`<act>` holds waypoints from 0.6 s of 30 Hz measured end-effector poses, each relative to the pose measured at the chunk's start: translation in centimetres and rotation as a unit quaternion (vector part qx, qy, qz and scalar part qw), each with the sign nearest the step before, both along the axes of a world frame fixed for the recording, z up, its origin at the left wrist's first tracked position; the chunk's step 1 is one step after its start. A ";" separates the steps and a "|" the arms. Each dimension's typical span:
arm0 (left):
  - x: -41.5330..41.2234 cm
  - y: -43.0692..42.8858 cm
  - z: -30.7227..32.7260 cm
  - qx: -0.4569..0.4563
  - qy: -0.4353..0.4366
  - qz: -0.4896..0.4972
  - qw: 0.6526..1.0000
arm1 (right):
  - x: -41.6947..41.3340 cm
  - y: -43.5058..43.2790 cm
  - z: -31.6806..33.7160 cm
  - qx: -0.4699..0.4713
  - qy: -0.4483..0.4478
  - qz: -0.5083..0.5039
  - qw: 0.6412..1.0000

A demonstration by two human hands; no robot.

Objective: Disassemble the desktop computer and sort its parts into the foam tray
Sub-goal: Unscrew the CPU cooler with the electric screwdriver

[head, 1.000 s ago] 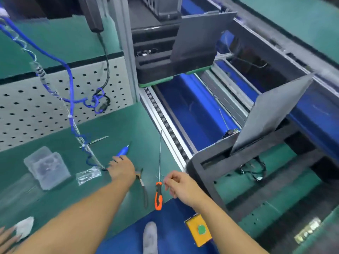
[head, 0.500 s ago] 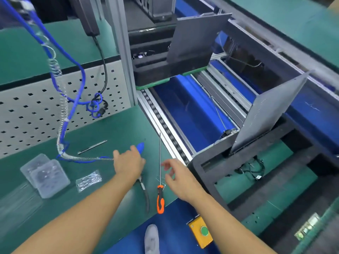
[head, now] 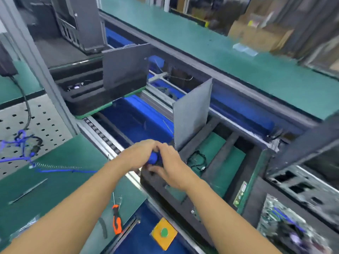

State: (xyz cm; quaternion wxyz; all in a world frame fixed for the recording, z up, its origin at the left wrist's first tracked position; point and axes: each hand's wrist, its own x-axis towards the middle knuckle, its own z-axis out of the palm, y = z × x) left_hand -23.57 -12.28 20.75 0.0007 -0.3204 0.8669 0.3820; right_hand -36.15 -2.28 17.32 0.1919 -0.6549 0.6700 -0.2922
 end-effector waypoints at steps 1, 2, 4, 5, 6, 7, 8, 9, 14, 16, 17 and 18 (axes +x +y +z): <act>-1.2 0.7 0.7 -0.137 -0.043 0.005 0.990 | -1.0 1.0 0.4 0.005 -0.025 -0.015 1.000; -2.4 1.6 1.4 -0.264 -0.034 0.048 0.963 | -2.2 2.1 0.6 0.018 -0.049 -0.041 0.998; -4.3 3.8 3.1 -0.335 0.119 0.144 0.923 | -4.1 4.5 0.8 0.043 -0.107 -0.114 0.987; -5.0 5.0 3.7 -0.317 0.220 0.137 0.912 | -4.9 5.6 1.0 0.044 -0.161 -0.147 0.975; -5.6 6.2 3.9 -0.295 0.289 0.095 0.906 | -5.7 6.7 1.1 0.041 -0.230 -0.173 0.957; -6.3 7.3 3.9 -0.273 0.337 0.039 0.900 | -6.3 7.7 1.4 0.038 -0.291 -0.193 0.936; -6.9 8.6 4.1 -0.268 0.364 -0.028 0.891 | -7.0 8.5 1.5 0.040 -0.342 -0.206 0.916; -7.6 10.1 4.2 -0.295 0.380 -0.093 0.872 | -7.7 9.4 1.8 0.043 -0.377 -0.219 0.899; -11.0 19.7 2.4 -0.396 0.400 -0.344 0.751 | -11.0 14.4 2.3 -0.009 -0.513 -0.265 0.817; -12.0 22.3 0.1 -0.364 0.339 -0.412 0.763 | -12.5 16.6 2.6 -0.012 -0.525 -0.284 0.802; -12.5 22.9 -1.2 -0.349 0.301 -0.428 0.778 | -13.3 17.9 2.7 -0.019 -0.545 -0.291 0.786; -13.0 23.4 -2.2 -0.331 0.262 -0.427 0.800 | -14.1 19.1 2.8 -0.034 -0.576 -0.295 0.761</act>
